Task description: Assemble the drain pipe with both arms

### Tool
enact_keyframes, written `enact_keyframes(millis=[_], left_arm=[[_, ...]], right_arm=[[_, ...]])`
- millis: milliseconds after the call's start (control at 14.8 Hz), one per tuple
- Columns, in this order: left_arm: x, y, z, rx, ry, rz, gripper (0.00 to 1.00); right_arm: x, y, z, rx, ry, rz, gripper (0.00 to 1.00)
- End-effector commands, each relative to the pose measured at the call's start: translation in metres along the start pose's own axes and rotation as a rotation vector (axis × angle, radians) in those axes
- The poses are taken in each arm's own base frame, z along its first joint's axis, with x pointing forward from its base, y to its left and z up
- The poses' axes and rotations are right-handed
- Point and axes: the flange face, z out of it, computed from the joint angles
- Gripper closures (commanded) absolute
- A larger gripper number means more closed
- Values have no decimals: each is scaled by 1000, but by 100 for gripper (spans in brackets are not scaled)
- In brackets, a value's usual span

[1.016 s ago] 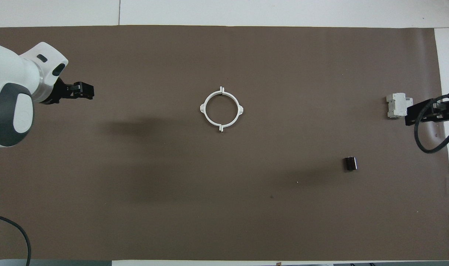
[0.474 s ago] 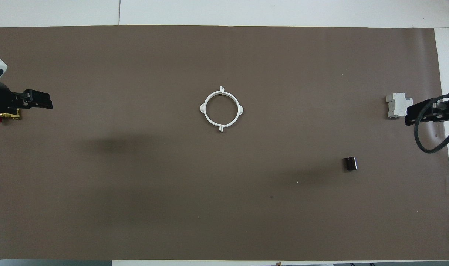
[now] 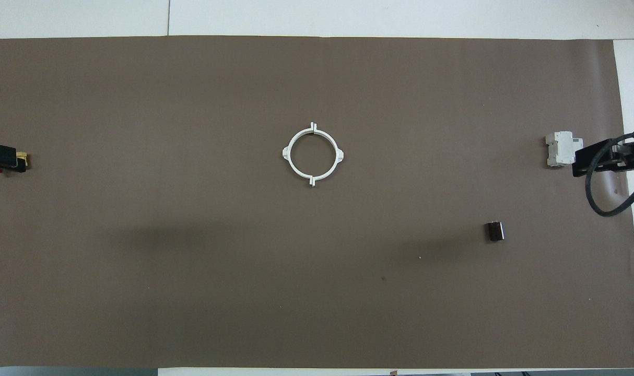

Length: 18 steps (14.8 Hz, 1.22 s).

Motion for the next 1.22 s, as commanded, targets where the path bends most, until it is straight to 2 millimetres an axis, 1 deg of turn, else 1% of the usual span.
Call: enact_keyframes(millis=[0, 135, 203, 271, 406, 609, 1016, 1151], left_arm=[[14, -1, -12, -2, -26, 10, 0], [17, -3, -17, 0, -23, 9, 0], [17, -8, -16, -1, -25, 0, 0], [16, -19, -16, 0, -28, -19, 0], [16, -25, -17, -2, -23, -20, 0], [15, -28, -16, 0, -22, 59, 0], [8, -20, -5, -6, -45, 65, 0], [7, -19, -6, -5, -44, 66, 0]], right_arm=[[-2, 1, -5, 22, 17, -17, 0], [-1, 1, -6, 22, 23, -16, 0], [0, 1, -6, 22, 24, -15, 0], [0, 1, -6, 22, 24, -16, 0], [0, 1, -6, 22, 24, -15, 0], [1, 1, -6, 22, 24, -15, 0], [1, 2, -5, 22, 23, -13, 0], [1, 3, -6, 23, 30, -10, 0]])
